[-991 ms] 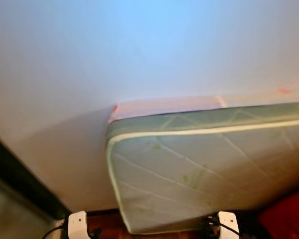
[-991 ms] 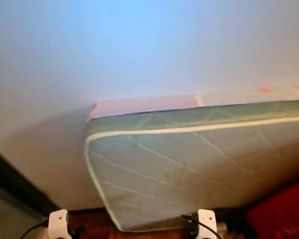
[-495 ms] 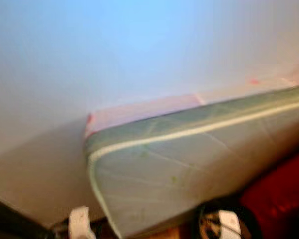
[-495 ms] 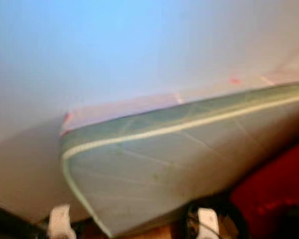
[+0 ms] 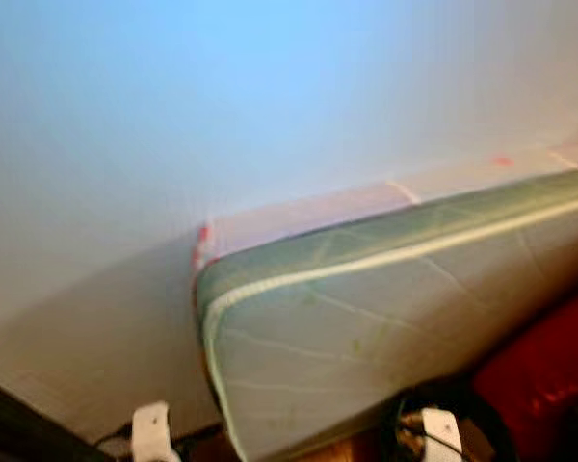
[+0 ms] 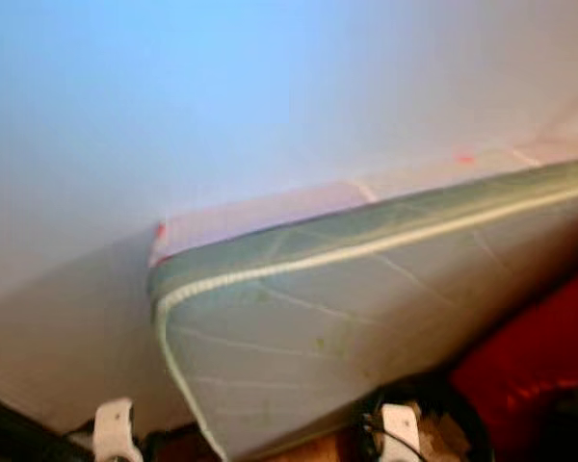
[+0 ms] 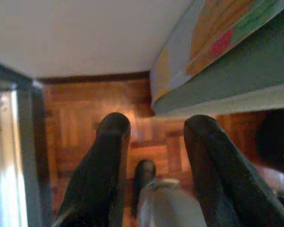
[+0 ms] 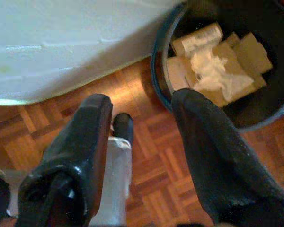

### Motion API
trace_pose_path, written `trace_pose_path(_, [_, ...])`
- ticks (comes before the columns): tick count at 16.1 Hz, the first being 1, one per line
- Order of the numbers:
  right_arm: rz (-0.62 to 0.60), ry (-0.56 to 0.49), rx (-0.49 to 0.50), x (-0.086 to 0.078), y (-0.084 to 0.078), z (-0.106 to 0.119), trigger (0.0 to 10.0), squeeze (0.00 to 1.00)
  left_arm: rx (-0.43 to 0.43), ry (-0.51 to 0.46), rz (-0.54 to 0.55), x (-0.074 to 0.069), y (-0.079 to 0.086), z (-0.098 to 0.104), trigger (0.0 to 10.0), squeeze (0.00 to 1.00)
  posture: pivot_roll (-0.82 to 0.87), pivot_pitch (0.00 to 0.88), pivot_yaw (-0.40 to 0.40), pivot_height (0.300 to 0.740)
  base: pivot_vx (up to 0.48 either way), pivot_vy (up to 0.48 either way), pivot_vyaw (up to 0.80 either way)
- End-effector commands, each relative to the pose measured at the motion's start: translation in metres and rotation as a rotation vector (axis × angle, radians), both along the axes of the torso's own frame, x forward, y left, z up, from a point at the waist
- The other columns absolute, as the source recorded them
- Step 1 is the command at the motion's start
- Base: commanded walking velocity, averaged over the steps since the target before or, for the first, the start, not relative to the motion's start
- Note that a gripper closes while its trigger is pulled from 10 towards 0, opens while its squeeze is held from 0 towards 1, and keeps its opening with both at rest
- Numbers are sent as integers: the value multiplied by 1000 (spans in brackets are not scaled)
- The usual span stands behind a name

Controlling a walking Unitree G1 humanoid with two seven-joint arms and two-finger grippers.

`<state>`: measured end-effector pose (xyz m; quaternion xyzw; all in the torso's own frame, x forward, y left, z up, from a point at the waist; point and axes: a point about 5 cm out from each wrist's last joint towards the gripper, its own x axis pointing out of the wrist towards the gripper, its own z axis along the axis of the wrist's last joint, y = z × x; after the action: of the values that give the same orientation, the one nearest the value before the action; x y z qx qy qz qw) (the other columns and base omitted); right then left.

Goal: Clean up the room

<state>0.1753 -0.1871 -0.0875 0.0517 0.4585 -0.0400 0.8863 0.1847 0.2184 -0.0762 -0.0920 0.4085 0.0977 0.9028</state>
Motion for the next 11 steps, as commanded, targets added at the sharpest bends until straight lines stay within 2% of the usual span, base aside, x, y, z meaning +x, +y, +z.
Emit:
trace_pose_path(1, [-45, 34, -19, 3, -24, 4, 10000, 0, 101, 133, -35, -35, 28, -9, 10000, 0, 37, 0, -2, 740, 0, 0, 0])
trace_pose_path(7, [-43, 35, -20, 3, -24, 4, 10000, 0, 100, 144, -30, -41, 31, -11, 10000, 0, 37, 0, 1, 740, 0, 0, 0])
trace_pose_path(11, [-41, 33, -19, 2, -23, 4, 10000, 0, 95, 130, -36, -34, 26, -9, 10000, 0, 36, 0, 3, 740, 0, 0, 0])
